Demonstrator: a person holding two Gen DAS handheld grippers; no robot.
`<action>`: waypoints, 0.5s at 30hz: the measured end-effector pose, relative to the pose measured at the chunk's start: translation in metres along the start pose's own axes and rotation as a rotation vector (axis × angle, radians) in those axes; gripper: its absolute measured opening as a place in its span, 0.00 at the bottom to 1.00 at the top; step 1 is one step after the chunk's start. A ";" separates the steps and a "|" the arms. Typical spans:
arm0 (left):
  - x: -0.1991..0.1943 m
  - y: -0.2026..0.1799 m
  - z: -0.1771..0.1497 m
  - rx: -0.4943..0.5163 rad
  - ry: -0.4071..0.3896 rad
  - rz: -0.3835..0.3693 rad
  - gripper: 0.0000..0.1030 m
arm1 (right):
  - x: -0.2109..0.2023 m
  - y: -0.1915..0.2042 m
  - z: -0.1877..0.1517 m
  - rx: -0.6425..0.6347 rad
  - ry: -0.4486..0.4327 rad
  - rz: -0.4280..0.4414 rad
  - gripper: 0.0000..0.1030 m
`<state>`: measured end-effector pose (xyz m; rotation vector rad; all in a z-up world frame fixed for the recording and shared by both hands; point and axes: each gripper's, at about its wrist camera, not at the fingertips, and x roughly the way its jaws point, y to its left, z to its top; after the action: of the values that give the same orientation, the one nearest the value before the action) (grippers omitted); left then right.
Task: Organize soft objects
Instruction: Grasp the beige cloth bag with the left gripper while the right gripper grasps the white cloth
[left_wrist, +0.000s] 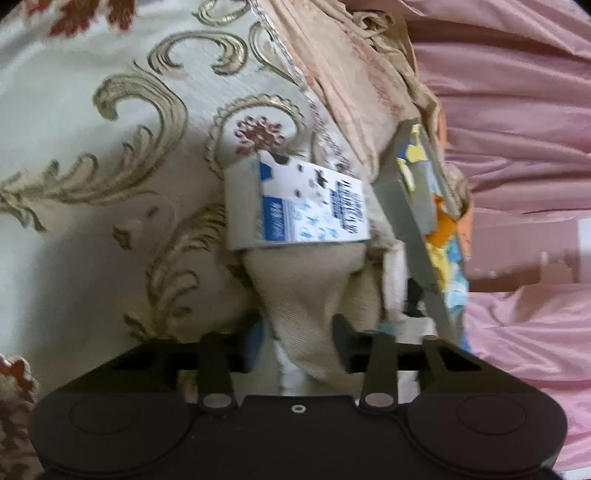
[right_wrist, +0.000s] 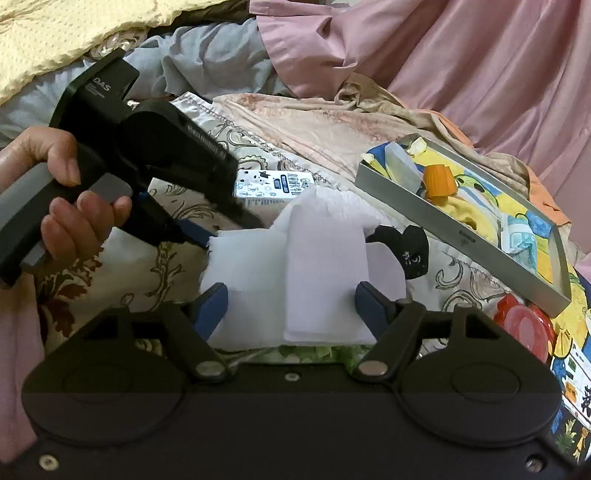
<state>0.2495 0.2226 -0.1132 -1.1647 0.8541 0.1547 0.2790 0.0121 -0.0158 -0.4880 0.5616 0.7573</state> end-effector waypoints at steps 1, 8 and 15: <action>0.001 0.001 0.000 -0.004 0.001 0.006 0.25 | -0.001 0.000 -0.001 0.000 0.000 0.000 0.66; 0.001 0.001 0.001 0.015 -0.007 -0.005 0.10 | -0.004 -0.001 -0.001 0.008 0.001 -0.009 0.60; -0.001 -0.006 0.000 0.055 -0.023 -0.016 0.01 | -0.008 0.002 -0.003 -0.002 -0.005 -0.047 0.41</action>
<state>0.2520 0.2209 -0.1079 -1.1154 0.8237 0.1309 0.2723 0.0078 -0.0137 -0.4999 0.5430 0.7138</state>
